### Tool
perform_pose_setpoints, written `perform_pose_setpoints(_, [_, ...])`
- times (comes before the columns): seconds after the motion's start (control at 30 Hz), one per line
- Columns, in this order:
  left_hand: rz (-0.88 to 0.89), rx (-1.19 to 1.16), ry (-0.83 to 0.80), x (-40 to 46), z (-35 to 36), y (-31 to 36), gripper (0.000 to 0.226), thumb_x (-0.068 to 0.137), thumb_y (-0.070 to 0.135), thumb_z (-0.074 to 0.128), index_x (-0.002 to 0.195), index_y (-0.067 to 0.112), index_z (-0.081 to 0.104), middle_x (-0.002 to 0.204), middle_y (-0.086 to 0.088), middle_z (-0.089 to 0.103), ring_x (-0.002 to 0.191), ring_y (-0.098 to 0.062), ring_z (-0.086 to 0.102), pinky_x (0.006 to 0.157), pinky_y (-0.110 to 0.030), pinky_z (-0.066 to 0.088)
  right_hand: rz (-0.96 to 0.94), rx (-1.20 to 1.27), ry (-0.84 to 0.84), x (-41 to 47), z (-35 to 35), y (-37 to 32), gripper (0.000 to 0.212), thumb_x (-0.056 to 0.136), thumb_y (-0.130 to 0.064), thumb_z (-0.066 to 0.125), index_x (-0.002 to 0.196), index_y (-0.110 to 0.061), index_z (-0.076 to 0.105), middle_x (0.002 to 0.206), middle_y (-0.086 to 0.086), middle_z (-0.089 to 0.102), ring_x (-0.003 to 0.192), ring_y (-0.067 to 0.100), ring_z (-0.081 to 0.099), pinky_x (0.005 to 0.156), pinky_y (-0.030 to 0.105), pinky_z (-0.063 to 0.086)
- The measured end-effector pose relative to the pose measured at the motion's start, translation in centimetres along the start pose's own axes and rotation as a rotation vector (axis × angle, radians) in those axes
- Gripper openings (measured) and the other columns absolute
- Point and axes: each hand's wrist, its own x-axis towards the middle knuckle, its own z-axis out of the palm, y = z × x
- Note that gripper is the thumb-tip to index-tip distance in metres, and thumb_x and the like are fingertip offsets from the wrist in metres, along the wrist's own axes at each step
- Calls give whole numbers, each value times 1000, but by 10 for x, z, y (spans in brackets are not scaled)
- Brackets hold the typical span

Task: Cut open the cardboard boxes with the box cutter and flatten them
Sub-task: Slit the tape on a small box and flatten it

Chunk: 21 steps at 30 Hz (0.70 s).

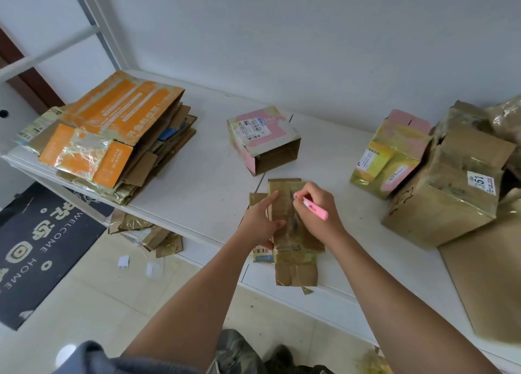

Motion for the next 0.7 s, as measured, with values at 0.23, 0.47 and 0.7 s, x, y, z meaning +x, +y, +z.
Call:
perform_pose_setpoints(0.23, [23,23,26,-4,2,1,72,93,15,65,149,45,31,112,-4,50,67,-19,65,45,-27,55,78,54,-125,-39,-14,-3,20,93,-11,60,75,-9,52,65,2,53,55,6,47,46,16,35])
perform_pose_setpoints(0.47, [10,28,44,-6,5,5,73,93,9,64,149,43,31,110,3,44,74,-22,67,46,-31,57,-39,194,-174,-89,-32,-5,26,96,-20,59,74,-11,49,61,-5,48,54,5,47,50,18,32])
perform_pose_setpoints(0.7, [-15,56,73,-8,9,10,73,94,5,61,150,41,31,93,15,41,68,-20,66,44,-30,56,-84,234,-180,-111,-40,-10,21,98,-18,54,78,-18,49,67,-2,51,62,20,61,48,30,41])
